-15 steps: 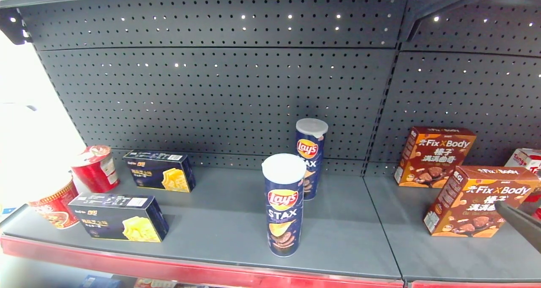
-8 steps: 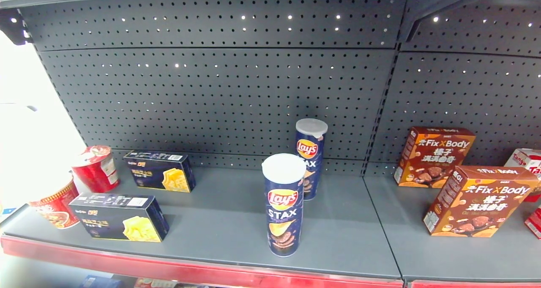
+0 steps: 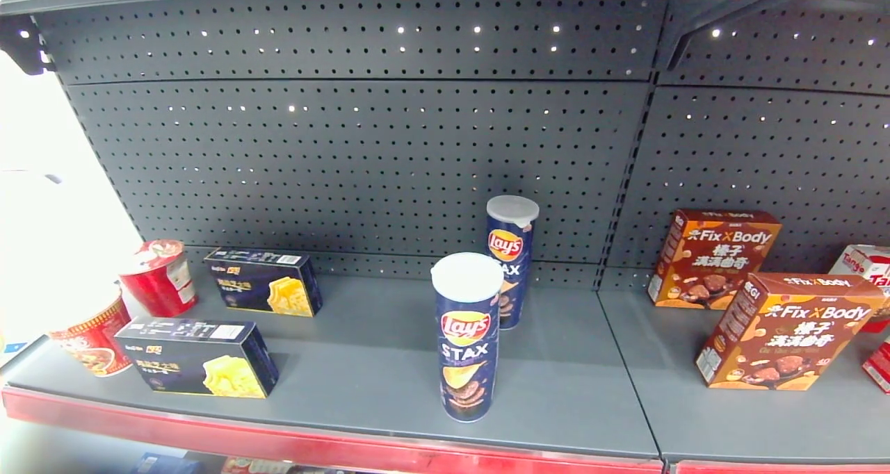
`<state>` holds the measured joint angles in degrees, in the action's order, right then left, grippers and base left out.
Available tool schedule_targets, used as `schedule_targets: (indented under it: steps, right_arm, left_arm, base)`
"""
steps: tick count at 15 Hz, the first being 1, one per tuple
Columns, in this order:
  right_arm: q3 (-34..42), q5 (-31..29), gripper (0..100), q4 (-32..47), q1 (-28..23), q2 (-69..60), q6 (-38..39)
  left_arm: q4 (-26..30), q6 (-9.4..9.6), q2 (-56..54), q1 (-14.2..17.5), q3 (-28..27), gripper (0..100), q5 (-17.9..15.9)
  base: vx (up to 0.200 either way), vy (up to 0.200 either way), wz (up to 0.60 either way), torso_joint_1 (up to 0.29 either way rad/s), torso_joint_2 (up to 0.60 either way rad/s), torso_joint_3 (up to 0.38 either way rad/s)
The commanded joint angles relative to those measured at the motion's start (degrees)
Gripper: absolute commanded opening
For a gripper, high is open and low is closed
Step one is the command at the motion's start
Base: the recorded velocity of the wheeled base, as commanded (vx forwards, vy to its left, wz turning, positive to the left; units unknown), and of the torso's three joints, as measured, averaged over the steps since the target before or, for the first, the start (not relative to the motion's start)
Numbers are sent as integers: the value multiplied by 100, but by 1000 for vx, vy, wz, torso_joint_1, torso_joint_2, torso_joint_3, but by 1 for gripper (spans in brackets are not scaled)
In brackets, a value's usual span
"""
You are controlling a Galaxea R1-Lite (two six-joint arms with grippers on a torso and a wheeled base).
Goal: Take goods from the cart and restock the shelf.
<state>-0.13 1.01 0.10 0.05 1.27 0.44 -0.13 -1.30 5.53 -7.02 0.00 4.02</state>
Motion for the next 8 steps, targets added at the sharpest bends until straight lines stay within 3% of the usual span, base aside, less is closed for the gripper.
schedule_targets:
  steps: [1,8]
  right_arm:
    - [13,4,100,-10,-5,-127,0]
    - [13,-22,100,-10,-5,-127,-9]
  left_arm:
    - [-4,-1,9,-1,0,100,2]
    - [-4,-1,9,-1,0,100,2]
  base:
    - [0,0,0,0,0,0]
    - [0,0,0,0,0,0]
